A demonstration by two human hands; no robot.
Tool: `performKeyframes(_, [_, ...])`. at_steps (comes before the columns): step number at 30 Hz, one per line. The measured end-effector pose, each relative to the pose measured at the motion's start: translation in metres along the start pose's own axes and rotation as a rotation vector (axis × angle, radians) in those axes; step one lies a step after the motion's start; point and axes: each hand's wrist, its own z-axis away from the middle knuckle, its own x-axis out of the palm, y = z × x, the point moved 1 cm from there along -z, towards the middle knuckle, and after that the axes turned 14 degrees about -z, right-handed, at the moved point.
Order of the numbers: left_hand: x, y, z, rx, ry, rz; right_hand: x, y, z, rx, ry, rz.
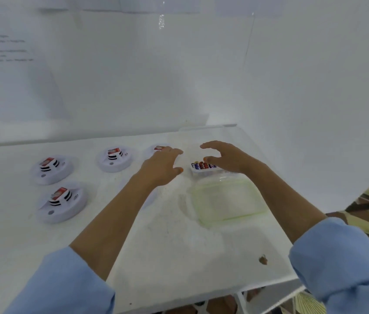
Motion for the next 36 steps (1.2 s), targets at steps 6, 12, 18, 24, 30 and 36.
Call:
performKeyframes(6, [0.019,0.042,0.011,-0.052,0.036,0.017,-0.043,0.039,0.033,-0.04,-0.029,0.019])
performKeyframes(12, [0.037,0.053,0.033,-0.111,0.228,0.169,-0.069,0.08,0.073,-0.175,0.023,-0.015])
performKeyframes(18, [0.063,0.05,0.064,-0.039,0.1,0.166,-0.071,0.113,0.098,-0.14,-0.101,0.018])
performKeyframes(24, [0.064,0.049,0.063,-0.044,0.118,0.124,-0.065,0.126,0.101,-0.129,-0.141,0.096])
performKeyframes(30, [0.059,0.046,0.062,-0.054,0.08,0.096,-0.069,0.13,0.097,-0.158,-0.15,0.155])
performKeyframes(36, [0.046,0.041,0.063,-0.009,0.042,0.188,-0.078,0.125,0.092,-0.2,-0.163,0.015])
